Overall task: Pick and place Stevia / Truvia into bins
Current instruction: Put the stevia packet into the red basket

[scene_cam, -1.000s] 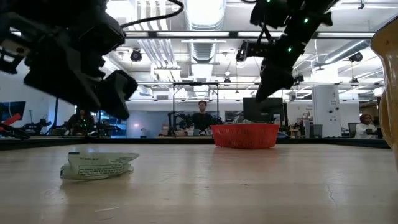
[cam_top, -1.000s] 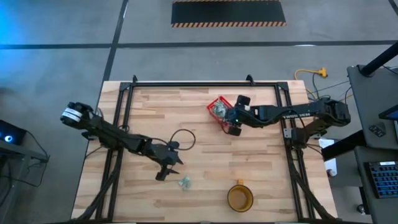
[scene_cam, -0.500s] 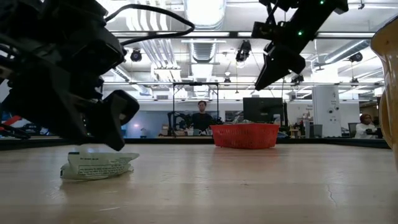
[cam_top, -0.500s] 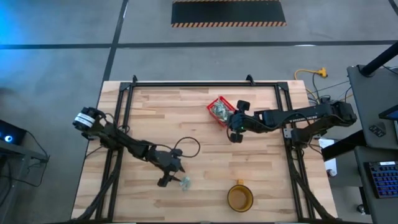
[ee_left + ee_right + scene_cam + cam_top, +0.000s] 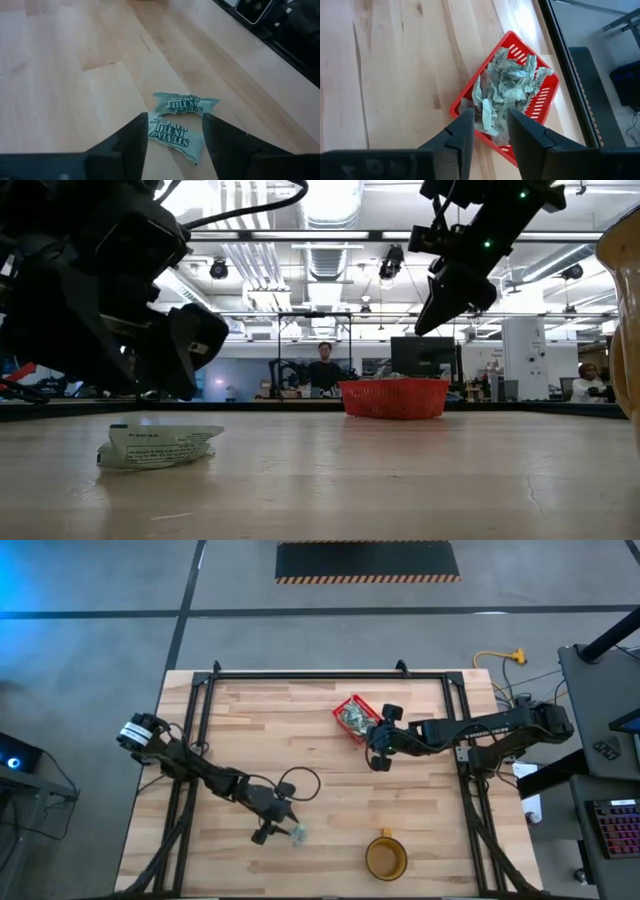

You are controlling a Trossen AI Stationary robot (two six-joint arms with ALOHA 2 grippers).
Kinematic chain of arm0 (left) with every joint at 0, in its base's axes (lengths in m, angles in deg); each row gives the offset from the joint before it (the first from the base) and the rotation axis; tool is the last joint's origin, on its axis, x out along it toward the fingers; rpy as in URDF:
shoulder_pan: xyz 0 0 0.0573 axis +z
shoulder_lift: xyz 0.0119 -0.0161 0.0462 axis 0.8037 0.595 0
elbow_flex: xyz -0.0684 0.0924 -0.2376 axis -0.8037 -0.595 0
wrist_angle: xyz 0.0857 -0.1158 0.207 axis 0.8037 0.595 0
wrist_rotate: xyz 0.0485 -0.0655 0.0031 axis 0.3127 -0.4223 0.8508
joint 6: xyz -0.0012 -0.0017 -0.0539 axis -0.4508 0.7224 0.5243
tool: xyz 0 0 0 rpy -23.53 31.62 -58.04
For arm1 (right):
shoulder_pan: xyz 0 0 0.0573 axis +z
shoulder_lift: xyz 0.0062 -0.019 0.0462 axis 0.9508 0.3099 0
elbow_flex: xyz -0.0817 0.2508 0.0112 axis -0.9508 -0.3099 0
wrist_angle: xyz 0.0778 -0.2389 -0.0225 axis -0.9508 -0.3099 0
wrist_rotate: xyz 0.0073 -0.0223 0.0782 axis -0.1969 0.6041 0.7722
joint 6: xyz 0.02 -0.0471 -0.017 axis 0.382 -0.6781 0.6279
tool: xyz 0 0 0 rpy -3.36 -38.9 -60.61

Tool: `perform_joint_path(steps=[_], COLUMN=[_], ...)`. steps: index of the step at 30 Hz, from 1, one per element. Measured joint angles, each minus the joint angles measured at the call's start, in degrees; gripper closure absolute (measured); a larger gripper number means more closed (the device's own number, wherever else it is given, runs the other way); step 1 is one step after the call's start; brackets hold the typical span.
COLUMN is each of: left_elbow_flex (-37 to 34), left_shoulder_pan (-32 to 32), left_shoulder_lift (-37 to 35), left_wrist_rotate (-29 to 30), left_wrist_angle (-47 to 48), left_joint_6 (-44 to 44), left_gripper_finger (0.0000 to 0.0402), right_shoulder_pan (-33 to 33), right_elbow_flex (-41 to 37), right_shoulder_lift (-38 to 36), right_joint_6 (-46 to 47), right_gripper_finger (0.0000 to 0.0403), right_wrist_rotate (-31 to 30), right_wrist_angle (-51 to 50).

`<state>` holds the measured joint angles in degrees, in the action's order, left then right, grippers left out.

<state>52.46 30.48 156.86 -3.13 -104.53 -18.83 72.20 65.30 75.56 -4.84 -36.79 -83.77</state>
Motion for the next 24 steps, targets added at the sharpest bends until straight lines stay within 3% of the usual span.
perform_joint_path(steps=[7,14,24], left_elbow_flex=[-0.02,0.94,1.14], left_shoulder_pan=[0.02,0.04,0.08], left_shoulder_lift=[1.67,8.79,10.14], left_wrist_rotate=[0.04,0.06,0.11], left_wrist_angle=[-1.86,-6.60,-6.78], left_joint_6=[-0.07,0.32,0.23], left_gripper_finger=[0.0268,0.0270,0.0270], right_shoulder_pan=[0.00,0.02,0.00], right_elbow_flex=[-0.43,-0.47,-0.54], right_shoulder_lift=[0.00,0.00,0.00], right_joint_6=[0.63,0.77,0.79], right_gripper_finger=[0.0304,0.0307,0.0312], right_wrist_rotate=[0.02,0.19,0.20], right_wrist_angle=[0.43,0.44,0.53])
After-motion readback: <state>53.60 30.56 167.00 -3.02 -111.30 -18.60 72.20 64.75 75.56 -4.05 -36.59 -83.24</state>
